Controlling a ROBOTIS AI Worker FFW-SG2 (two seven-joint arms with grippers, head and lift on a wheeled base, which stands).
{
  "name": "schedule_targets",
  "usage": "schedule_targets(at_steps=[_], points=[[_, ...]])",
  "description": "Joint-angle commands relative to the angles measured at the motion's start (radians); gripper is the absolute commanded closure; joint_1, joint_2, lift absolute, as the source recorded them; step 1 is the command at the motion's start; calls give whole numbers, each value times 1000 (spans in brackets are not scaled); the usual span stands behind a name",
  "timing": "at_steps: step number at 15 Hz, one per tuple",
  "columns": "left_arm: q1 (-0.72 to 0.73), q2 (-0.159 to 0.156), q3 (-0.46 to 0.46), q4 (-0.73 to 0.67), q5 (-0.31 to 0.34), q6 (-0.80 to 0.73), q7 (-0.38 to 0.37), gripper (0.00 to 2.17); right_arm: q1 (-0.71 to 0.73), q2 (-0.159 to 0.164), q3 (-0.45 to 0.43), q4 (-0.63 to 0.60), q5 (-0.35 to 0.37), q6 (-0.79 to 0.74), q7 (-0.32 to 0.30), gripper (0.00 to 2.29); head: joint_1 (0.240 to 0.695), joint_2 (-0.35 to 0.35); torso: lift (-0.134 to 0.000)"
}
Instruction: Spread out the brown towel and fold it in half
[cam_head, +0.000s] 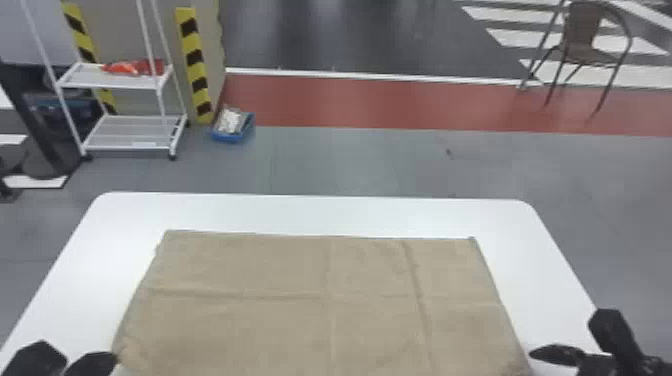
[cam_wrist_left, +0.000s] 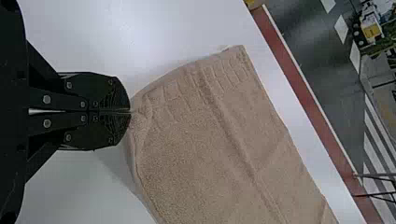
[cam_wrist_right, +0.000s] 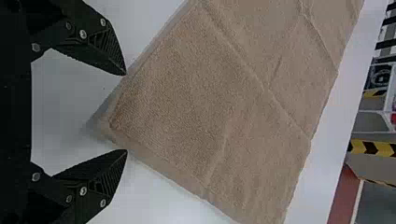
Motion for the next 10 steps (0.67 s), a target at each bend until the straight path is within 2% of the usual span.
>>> schedule_targets(at_steps=[1,10], points=[[0,0,-1,0,0,-1,0,1436,-1,-6,0,-8,1,29,2,346,695,-92,0],[-3,0,-1,14,5,-13,2,1436,-29,-18,23,40,50,23,-32,407,695,-116,0]])
